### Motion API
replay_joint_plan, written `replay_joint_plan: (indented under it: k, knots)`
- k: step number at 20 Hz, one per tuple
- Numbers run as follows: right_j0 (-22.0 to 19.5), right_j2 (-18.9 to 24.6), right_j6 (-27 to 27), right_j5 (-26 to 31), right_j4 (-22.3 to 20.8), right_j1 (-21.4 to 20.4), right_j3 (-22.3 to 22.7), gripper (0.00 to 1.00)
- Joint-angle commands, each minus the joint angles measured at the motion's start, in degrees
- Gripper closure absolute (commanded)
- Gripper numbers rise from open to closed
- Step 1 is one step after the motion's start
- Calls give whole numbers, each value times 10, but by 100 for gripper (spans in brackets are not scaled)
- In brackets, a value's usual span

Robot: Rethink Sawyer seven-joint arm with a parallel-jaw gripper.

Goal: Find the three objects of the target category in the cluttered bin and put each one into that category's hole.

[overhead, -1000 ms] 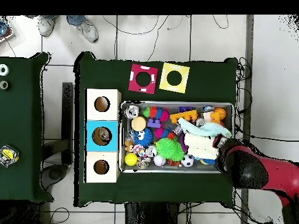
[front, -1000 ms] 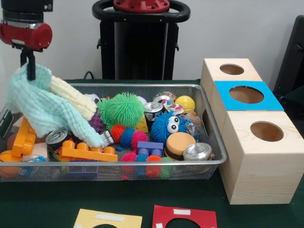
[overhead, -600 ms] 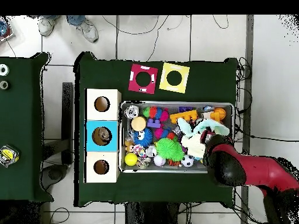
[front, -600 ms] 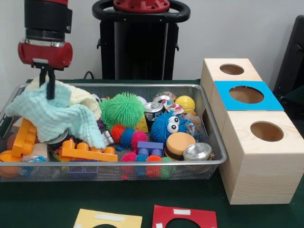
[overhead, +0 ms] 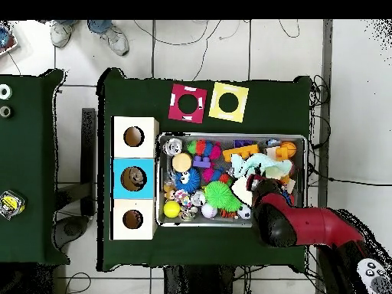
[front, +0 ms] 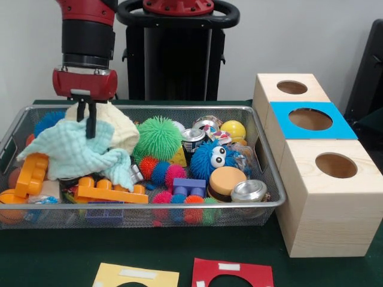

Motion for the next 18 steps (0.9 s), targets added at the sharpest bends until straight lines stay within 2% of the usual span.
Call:
replay_joint_plan:
  k: [1, 5, 10, 11, 13, 16, 18]
  knots:
    - [-2, -57, 62, -64, -25, 38, 41, 100]
    - [-16, -51, 47, -64, -31, 35, 48, 100]
    - [-8, -58, 33, -75, -43, 35, 41, 100]
    - [-6, -60, 33, -79, -44, 36, 40, 0]
    - [-4, -48, 19, -57, -53, 27, 37, 0]
    - [-13, -40, 38, -50, -35, 34, 45, 0]
    - [-8, -30, 39, -28, -21, 22, 49, 0]
